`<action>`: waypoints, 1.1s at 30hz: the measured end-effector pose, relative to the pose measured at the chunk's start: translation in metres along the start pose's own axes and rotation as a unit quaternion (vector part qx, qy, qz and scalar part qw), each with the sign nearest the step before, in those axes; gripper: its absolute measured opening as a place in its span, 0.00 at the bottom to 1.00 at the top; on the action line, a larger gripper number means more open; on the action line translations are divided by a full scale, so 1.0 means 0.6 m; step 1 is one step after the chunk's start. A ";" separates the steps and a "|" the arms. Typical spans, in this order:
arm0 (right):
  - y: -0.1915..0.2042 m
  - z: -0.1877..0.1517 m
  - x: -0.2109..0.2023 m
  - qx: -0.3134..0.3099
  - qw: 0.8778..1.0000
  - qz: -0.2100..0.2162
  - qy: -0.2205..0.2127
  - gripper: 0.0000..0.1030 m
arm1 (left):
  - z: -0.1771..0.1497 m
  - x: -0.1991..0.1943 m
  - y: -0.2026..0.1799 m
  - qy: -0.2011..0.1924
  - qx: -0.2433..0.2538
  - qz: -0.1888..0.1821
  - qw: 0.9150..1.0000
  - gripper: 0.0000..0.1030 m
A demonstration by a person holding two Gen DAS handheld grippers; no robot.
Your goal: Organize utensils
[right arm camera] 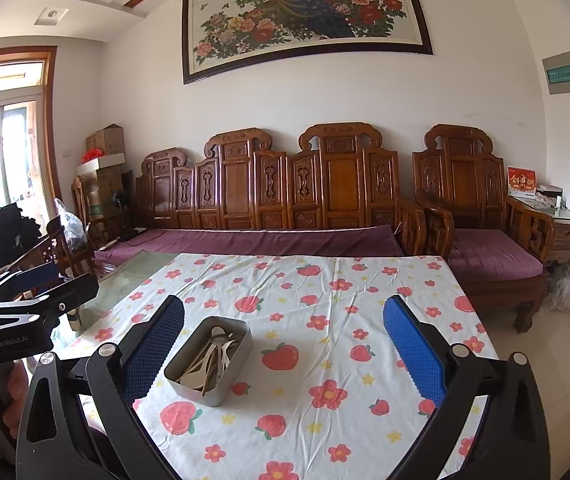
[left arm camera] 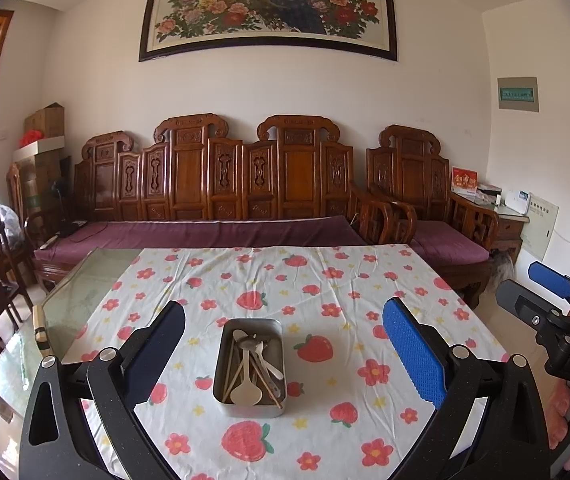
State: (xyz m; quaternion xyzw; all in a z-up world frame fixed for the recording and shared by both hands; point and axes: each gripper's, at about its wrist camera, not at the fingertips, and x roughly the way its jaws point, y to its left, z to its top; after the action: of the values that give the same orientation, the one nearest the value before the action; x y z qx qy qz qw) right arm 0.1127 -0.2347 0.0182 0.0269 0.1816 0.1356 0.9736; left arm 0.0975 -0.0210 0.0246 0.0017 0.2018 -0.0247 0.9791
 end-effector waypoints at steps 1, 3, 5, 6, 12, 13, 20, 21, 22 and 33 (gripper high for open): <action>0.001 0.000 0.000 -0.001 1.000 0.000 0.000 0.98 | 0.001 0.000 0.001 0.000 0.000 0.000 1.000 0.93; 0.003 -0.001 -0.001 -0.001 1.000 0.000 -0.002 0.98 | -0.001 0.000 0.001 0.000 0.000 0.000 1.000 0.93; 0.004 -0.001 -0.001 -0.001 1.000 0.001 -0.002 0.98 | -0.001 0.000 0.001 0.000 -0.001 0.000 1.000 0.93; 0.004 -0.001 -0.001 -0.001 1.000 0.001 -0.003 0.98 | -0.001 0.000 0.000 0.000 0.000 0.000 1.000 0.93; 0.005 -0.001 -0.002 -0.001 1.000 0.000 -0.003 0.98 | -0.006 0.000 0.004 -0.001 0.000 0.002 1.000 0.93; 0.005 -0.001 -0.002 -0.001 1.000 0.001 -0.003 0.98 | -0.005 0.000 0.004 -0.001 0.000 0.002 1.000 0.93; 0.008 0.001 -0.002 -0.003 1.000 0.001 -0.004 0.98 | -0.007 0.001 0.005 0.000 0.000 0.002 1.000 0.93; 0.008 0.001 -0.002 -0.003 1.000 0.001 -0.004 0.98 | -0.007 0.001 0.005 0.000 0.000 0.001 1.000 0.93; 0.007 0.001 -0.002 -0.002 1.000 0.001 -0.003 0.98 | -0.006 0.001 0.005 0.000 0.000 0.002 1.000 0.93; 0.008 0.002 -0.002 -0.002 1.000 0.002 -0.004 0.98 | -0.008 0.002 0.004 0.000 0.000 0.002 1.000 0.93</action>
State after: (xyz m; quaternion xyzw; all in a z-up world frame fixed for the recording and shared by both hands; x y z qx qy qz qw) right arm 0.1108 -0.2306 0.0202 0.0258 0.1777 0.1374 0.9741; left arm 0.0970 -0.0185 0.0195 0.0020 0.2019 -0.0231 0.9791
